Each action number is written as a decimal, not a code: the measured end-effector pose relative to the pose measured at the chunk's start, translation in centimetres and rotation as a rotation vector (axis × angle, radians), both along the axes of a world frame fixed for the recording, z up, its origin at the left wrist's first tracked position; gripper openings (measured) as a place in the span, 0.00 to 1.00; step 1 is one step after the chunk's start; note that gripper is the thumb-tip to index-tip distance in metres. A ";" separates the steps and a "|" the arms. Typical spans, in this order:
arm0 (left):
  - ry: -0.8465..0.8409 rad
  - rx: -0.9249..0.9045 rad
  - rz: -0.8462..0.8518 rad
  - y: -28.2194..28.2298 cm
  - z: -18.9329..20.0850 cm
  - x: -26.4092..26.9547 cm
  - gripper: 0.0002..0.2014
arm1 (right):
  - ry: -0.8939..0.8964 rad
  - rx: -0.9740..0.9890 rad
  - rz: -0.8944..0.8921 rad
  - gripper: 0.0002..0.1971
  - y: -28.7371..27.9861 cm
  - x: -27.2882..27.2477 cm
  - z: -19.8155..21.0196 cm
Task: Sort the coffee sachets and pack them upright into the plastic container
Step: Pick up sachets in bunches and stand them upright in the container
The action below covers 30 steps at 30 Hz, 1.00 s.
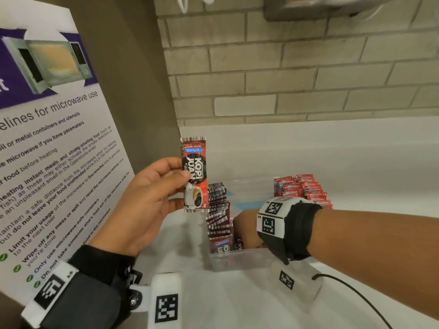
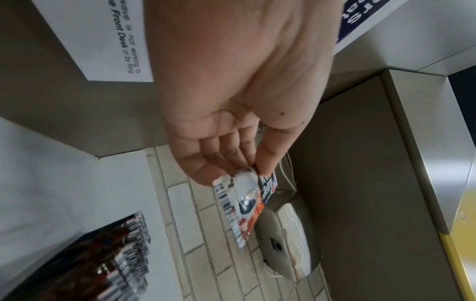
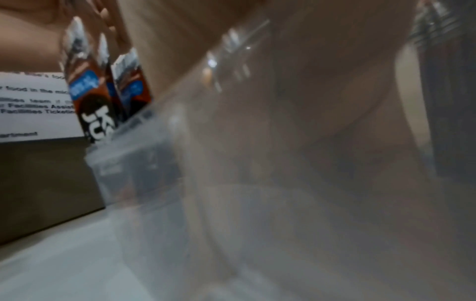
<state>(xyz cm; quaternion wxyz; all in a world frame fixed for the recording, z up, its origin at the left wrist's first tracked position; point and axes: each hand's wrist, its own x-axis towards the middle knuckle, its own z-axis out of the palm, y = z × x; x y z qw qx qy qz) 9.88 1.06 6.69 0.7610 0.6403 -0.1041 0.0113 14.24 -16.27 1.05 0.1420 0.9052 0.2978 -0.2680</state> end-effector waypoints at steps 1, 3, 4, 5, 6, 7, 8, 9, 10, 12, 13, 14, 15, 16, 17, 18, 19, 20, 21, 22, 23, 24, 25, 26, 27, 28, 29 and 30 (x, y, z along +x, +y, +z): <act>0.001 -0.004 0.000 0.0 -0.1 0.0 0.12 | -0.027 -0.024 0.042 0.17 -0.1 -0.1 0.2; 0.005 -0.011 -0.001 -0.1 -0.1 0.0 0.11 | -0.087 -0.073 0.134 0.17 -0.2 -0.6 1.2; 0.006 -0.012 -0.002 -0.1 -0.1 0.0 0.11 | -0.097 -0.075 0.154 0.17 -0.2 -0.7 1.4; 0.006 -0.011 -0.004 -0.1 -0.1 0.0 0.10 | -0.092 -0.110 0.202 0.17 -0.1 -0.6 1.1; 0.007 -0.010 -0.005 -0.2 -0.1 -0.1 0.10 | -0.084 -0.135 0.219 0.17 -0.1 -0.5 0.6; 0.009 -0.010 -0.006 -0.2 -0.1 -0.1 0.10 | -0.080 -0.177 0.215 0.17 0.1 -0.5 0.1; 0.012 -0.011 -0.007 -0.1 -0.1 -0.1 0.09 | -0.090 -0.177 0.205 0.17 0.1 -0.7 -0.1; 0.013 -0.012 -0.008 -0.1 -0.2 -0.2 0.09 | -0.106 -0.150 0.198 0.17 0.0 -0.7 -0.1; 0.014 -0.013 -0.009 -0.1 -0.2 -0.2 0.09 | -0.126 -0.089 0.176 0.17 -0.2 -0.8 0.2; 0.018 -0.013 -0.008 -0.2 -0.2 -0.2 0.09 | -0.140 -0.044 0.148 0.17 -0.5 -0.9 0.9; 0.020 -0.014 -0.007 -0.2 -0.3 -0.2 0.09 | -0.161 -0.011 0.126 0.17 -0.5 -1.0 1.1; 0.022 -0.014 -0.006 -0.1 -0.3 -0.2 0.10 | -0.174 0.018 0.096 0.17 -0.6 -1.1 1.2; 0.023 -0.014 -0.004 -0.1 -0.3 -0.2 0.10 | -0.182 0.031 0.060 0.17 -0.6 -1.1 1.3; 0.025 -0.015 -0.001 -0.1 -0.2 -0.2 0.11 | -0.198 0.031 0.046 0.17 -0.6 -1.3 1.4; 0.027 -0.018 0.002 -0.1 -0.2 -0.2 0.11 | -0.217 0.042 0.044 0.17 -0.6 -1.4 1.4; 0.028 -0.022 0.002 -0.1 -0.2 -0.3 0.10 | -0.233 0.058 0.052 0.17 -0.8 -1.5 1.5; 0.029 -0.026 0.001 -0.1 -0.2 -0.3 0.10 | -0.247 0.073 0.053 0.17 -0.9 -1.6 1.6; 0.029 -0.029 -0.001 -0.1 -0.2 -0.3 0.09 | -0.258 0.085 0.053 0.17 -1.0 -1.7 1.9; 0.029 -0.029 -0.003 -0.1 -0.2 -0.3 0.09 | -0.267 0.098 0.047 0.16 -1.0 -1.9 2.1; 0.030 -0.029 -0.004 -0.1 -0.3 -0.4 0.10 | -0.277 0.115 0.043 0.15 -1.0 -2.0 2.3; 0.029 -0.032 -0.003 -0.1 -0.3 -0.4 0.10 | -0.284 0.133 0.039 0.15 -1.1 -2.1 2.5; 0.028 -0.036 -0.003 -0.1 -0.3 -0.4 0.10 | -0.290 0.151 0.036 0.14 -1.1 -2.3 2.8; 0.026 -0.040 -0.002 -0.1 -0.3 -0.4 0.10 | -0.292 0.170 0.035 0.14 -1.1 -2.3 3.0; 0.025 -0.042 -0.003 -0.1 -0.3 -0.4 0.10 | -0.295 0.185 0.034 0.13 -1.2 -2.4 3.3; 0.022 -0.043 -0.004 -0.1 -0.3 -0.4 0.10 | -0.303 0.190 0.028 0.12 -1.3 -2.3 3.6; 0.021 -0.044 -0.004 -0.1 -0.3 -0.4 0.11 | -0.318 0.186 0.020 0.11 -1.3 -2.1 4.0; 0.022 -0.045 -0.004 -0.1 -0.3 -0.4 0.11 | -0.340 0.185 0.008 0.09 -1.4 -1.9 4.4; 0.023 -0.045 -0.003 0.0 -0.3 -0.4 0.11 | -0.365 0.190 -0.006 0.08 -1.4 -1.6 4.9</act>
